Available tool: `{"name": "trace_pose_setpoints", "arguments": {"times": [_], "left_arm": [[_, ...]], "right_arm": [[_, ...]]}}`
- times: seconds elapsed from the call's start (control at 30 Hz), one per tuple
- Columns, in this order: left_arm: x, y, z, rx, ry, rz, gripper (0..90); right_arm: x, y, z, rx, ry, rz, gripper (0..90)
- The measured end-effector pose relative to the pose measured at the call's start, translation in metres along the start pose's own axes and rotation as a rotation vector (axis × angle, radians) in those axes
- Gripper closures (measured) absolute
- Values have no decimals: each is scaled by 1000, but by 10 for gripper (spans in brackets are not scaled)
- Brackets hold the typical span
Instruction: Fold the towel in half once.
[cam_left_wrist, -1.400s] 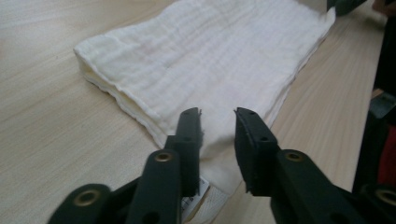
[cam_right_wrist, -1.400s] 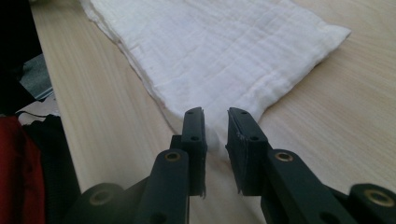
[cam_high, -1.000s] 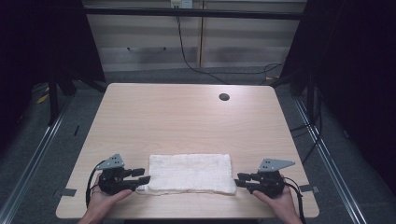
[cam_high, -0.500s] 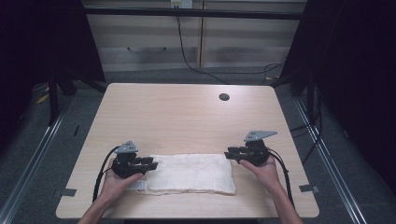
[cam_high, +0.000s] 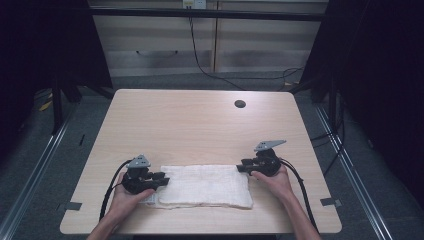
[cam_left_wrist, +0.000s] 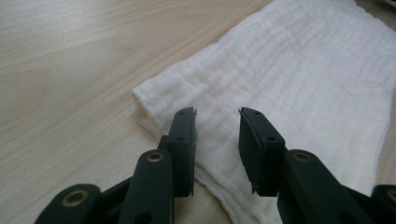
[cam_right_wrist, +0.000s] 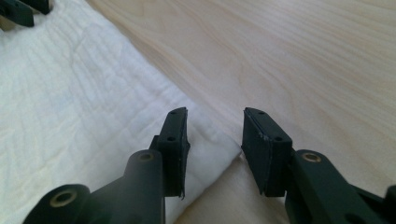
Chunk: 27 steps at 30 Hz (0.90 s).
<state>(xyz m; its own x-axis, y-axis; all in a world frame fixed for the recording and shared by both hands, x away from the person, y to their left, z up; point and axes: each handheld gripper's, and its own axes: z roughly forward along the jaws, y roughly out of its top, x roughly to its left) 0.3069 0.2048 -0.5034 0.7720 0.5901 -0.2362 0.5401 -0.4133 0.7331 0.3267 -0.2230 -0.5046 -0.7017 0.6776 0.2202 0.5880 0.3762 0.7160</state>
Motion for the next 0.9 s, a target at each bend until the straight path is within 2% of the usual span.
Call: {"name": "trace_pose_setpoints", "arguments": {"times": [0.1, 0.23, 0.33, 0.4, 0.47, 0.6, 0.63, 0.7, 0.73, 0.77, 0.9], "left_arm": [[1, 0, 0, 1, -6, -3, 663], [2, -1, -1, 0, -14, -13, 660], [1, 0, -1, 1, -16, -18, 621], [0, 1, -1, 10, -35, -15, 598], [3, 3, -2, 11, -35, -13, 588], [15, 15, -10, -29, -21, -40, 568], [19, 18, -13, -52, -17, -37, 567], [26, 26, -11, -43, -5, -39, 568], [30, 28, -9, -48, -7, -40, 569], [33, 30, -6, -32, -21, -47, 579], [36, 30, 6, 6, -10, -39, 585]], "right_arm": [[2, -1, 1, 7, -18, -18, 630], [5, -2, 2, 9, -37, -58, 800], [4, -4, 1, 2, -23, -50, 876], [4, -4, 2, 0, -22, -53, 883], [3, -5, 2, -5, -14, -46, 886], [2, -5, 2, -8, -7, -34, 888], [2, -5, 2, -6, -9, -34, 888], [2, -5, 2, -7, -6, -35, 888], [1, -5, 2, -6, -5, -32, 888], [1, -5, 2, -7, -4, -29, 888], [2, -5, 2, -13, -9, -30, 888]]}}
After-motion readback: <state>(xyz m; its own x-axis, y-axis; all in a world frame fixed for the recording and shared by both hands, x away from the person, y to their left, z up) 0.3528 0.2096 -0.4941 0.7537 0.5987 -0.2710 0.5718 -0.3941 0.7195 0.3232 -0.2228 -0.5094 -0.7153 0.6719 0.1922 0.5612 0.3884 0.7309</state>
